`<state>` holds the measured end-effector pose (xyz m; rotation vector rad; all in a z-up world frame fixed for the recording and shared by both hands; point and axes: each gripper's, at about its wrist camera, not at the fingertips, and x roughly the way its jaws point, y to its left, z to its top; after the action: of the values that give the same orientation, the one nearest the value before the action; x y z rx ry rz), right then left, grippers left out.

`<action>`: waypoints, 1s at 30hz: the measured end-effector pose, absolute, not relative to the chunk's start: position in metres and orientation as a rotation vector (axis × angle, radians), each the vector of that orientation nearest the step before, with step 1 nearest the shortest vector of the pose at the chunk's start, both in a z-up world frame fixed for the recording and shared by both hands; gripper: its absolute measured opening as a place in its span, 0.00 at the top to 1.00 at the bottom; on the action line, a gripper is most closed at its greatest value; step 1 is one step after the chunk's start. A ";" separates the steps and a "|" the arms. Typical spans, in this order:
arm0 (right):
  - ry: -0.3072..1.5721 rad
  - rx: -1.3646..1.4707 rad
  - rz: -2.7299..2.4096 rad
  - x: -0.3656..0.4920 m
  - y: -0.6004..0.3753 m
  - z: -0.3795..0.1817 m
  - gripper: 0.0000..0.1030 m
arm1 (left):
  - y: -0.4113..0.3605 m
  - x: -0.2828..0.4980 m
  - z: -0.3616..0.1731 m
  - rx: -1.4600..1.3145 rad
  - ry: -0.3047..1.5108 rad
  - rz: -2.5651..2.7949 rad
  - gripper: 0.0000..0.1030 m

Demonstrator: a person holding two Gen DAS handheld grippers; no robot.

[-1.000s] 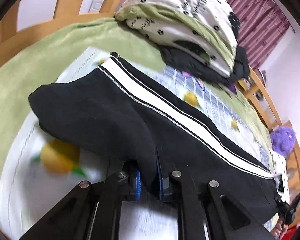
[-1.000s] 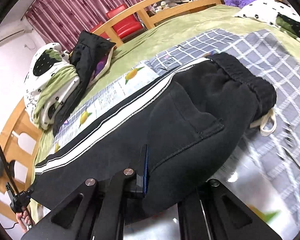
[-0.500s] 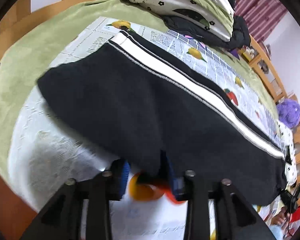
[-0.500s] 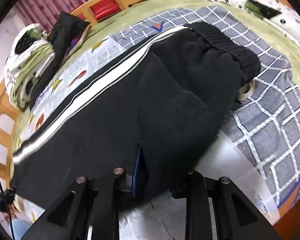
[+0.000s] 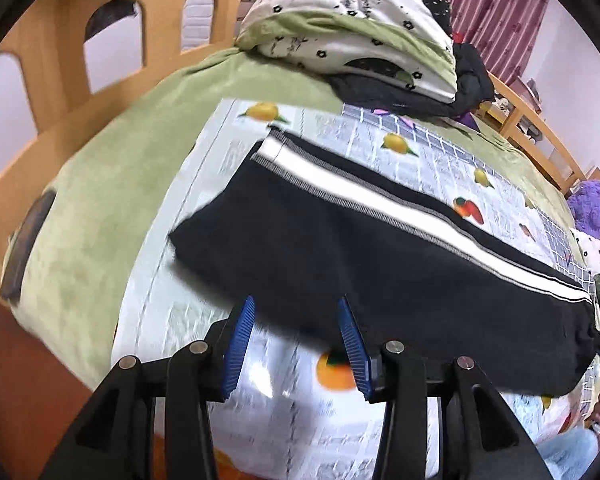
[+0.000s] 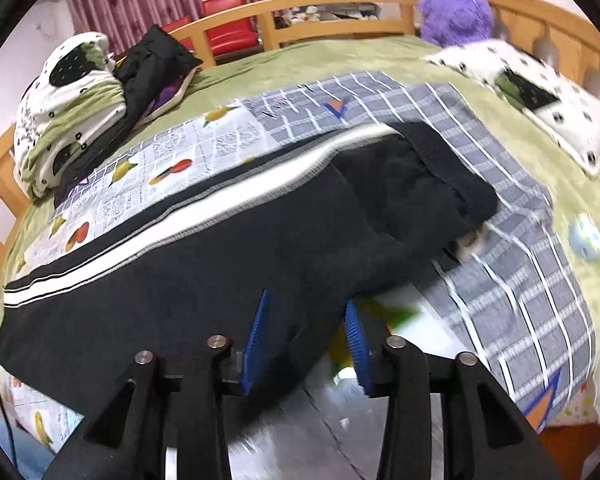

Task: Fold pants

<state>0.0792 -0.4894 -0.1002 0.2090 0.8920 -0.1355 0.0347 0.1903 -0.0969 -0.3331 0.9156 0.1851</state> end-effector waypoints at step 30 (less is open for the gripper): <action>0.815 0.770 -0.322 0.113 -0.622 -0.161 0.48 | 0.156 0.113 -0.113 -0.313 0.937 0.083 0.58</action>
<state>0.1128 -0.6221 -0.1609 0.7704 0.8148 -0.3223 0.1129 0.1561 -0.1131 -0.3128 0.9365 0.0831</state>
